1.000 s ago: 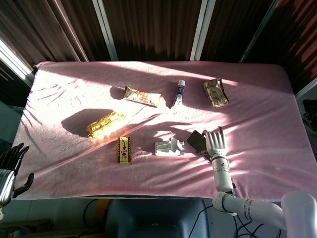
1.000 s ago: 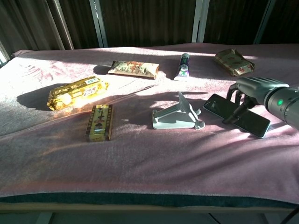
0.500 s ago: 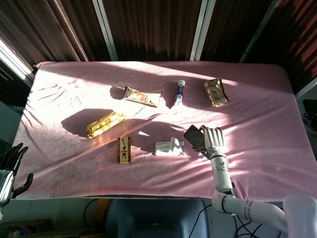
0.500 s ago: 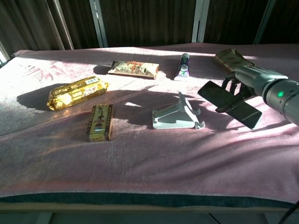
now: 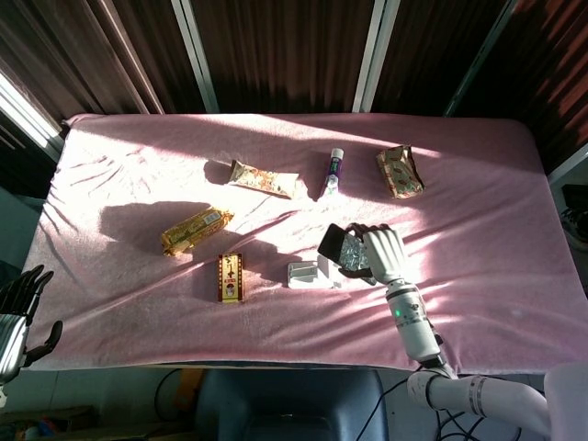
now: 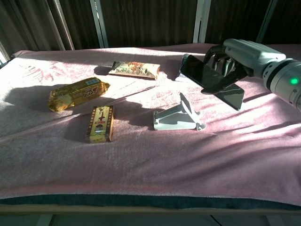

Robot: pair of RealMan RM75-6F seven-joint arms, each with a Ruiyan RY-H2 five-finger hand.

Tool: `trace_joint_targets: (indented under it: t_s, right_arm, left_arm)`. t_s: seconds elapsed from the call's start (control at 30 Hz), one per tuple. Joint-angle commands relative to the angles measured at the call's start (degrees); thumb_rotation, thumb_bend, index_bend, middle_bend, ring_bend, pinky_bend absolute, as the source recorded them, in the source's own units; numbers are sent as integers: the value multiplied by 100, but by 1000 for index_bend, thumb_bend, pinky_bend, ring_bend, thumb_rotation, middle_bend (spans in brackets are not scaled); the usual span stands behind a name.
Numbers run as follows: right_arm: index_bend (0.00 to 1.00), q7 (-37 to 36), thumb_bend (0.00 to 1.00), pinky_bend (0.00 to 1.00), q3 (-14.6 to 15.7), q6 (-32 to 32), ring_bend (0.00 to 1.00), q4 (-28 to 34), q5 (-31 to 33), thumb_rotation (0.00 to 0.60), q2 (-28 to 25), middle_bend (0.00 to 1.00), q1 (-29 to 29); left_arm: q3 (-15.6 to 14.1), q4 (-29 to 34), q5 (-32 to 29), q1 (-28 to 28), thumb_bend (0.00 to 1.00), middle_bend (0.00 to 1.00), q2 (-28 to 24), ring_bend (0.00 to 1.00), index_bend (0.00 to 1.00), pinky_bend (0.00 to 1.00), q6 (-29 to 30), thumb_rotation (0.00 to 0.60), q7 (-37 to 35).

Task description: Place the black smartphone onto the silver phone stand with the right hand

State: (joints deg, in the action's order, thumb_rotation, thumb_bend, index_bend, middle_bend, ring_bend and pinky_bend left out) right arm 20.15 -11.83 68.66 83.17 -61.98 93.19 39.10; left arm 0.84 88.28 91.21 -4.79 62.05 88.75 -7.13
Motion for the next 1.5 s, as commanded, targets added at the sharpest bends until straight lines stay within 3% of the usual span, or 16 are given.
trace_joint_targets:
  t_s: [0.03,0.2,0.37,0.53,0.73,1.0,1.5]
  right_arm:
    - [1000,-1656,316,482,295,107,565,-735,-1282,600,188,785,-51]
    - [1000,-3447,316,478,549,184,565,-1747,-2378,600,435,785,158]
    - [1000,-4589,316,471,805,507,563,-3205,-3161,600,931,785,411]
    - [1000,-5429,315,468,954,861,562,-4533,-3465,600,1519,785,498]
    - [1000,-6379,315,467,1005,1056,562,-5565,-3486,600,2136,785,517]
    - [1000,-7026,315,467,991,1039,562,-6409,-3350,600,2647,785,487]
    - [1000,-7553,315,467,800,824,562,-6915,-2979,600,3004,785,487]
  left_arm:
    - [0,4,-10,-11,406,0,9,21,0,121,-28,600,26]
    - [9,12,-22,-29,406,0,25,20,0,121,-56,600,71]
    - [20,25,-61,-56,407,0,48,21,0,120,-119,600,146]
    - [40,39,-121,-82,399,0,67,21,0,120,-182,600,204]
    - [41,60,-145,-116,398,0,85,21,0,121,-255,600,283]
    - [45,63,-164,-115,398,0,76,20,0,121,-256,600,269]
    - [23,56,-122,-104,393,0,63,21,0,121,-224,600,207]
